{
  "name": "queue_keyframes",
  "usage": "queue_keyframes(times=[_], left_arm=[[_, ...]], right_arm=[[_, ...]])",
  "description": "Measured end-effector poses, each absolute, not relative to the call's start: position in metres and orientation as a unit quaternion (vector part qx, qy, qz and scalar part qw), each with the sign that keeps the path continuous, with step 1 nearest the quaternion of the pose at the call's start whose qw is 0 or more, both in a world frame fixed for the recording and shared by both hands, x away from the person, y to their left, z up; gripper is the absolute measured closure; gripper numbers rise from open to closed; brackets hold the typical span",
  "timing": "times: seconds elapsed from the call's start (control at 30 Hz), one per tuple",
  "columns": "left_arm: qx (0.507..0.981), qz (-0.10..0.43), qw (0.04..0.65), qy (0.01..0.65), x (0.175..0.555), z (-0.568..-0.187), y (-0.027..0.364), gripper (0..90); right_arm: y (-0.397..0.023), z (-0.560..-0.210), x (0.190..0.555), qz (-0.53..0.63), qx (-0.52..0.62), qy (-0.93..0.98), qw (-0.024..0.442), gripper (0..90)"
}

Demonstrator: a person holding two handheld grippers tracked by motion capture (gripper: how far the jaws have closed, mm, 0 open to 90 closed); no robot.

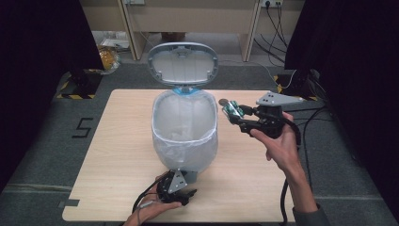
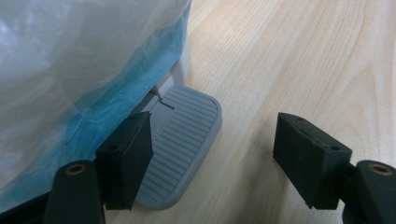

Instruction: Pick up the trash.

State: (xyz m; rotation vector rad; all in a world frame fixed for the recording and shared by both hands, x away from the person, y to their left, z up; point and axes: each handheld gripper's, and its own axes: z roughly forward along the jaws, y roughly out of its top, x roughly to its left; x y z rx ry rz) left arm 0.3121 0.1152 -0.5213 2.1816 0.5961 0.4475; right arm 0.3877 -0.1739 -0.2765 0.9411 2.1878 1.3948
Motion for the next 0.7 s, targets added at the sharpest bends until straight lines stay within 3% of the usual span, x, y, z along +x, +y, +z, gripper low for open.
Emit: queue_keyframes(times=[0.7], left_arm=[[0.864, 0.178, 0.407, 0.236, 0.312, -0.521, 0.115, 27.6]], right_arm=[[-0.124, -0.267, 0.389, 0.505, 0.285, 0.8, 0.156, 48.5]])
